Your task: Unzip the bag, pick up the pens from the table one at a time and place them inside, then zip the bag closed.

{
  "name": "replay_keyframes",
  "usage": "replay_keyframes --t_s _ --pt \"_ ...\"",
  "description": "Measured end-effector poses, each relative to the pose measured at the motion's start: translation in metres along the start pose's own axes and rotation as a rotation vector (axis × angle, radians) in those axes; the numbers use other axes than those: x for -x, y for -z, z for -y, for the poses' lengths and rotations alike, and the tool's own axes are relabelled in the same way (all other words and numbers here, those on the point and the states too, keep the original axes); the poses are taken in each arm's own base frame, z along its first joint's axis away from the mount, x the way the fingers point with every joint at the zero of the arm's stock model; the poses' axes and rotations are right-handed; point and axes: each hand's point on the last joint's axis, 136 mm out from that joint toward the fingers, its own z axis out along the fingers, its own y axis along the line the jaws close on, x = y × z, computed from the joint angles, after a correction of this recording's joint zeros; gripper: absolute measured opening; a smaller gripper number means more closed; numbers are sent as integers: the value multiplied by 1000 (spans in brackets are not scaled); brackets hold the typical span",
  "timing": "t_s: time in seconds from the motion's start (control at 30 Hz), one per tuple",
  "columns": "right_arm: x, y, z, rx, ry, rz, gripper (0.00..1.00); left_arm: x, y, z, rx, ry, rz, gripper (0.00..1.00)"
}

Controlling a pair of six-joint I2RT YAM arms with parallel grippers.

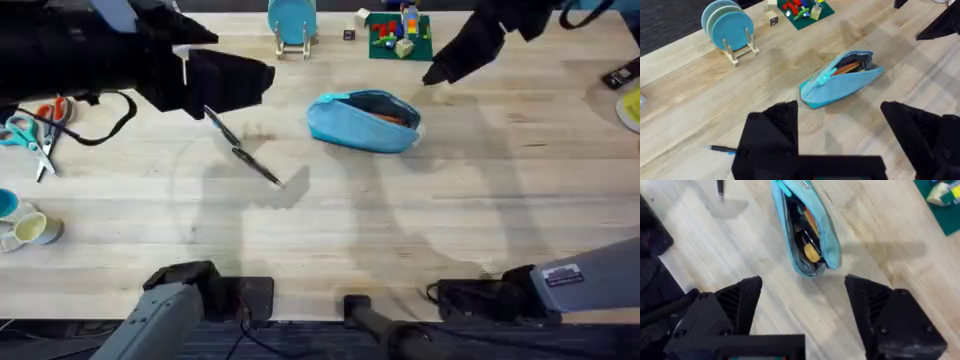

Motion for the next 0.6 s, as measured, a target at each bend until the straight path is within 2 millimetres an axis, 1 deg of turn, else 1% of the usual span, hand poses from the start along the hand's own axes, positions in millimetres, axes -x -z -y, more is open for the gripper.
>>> replay_keyframes --t_s 0.17,0.33,0.47,0.6 --pt "-4 9 1 -50 -34 -11 997 0 0 0 0 2 0 993" --pt "-6 17 0 -92 -31 12 998 -3 0 1 -5 15 -10 994" --pt "-17 17 -2 -144 -20 26 998 -5 0 3 -10 26 -20 993" --pt "-34 15 -7 -188 -12 36 998 -8 0 4 -13 35 -28 993"
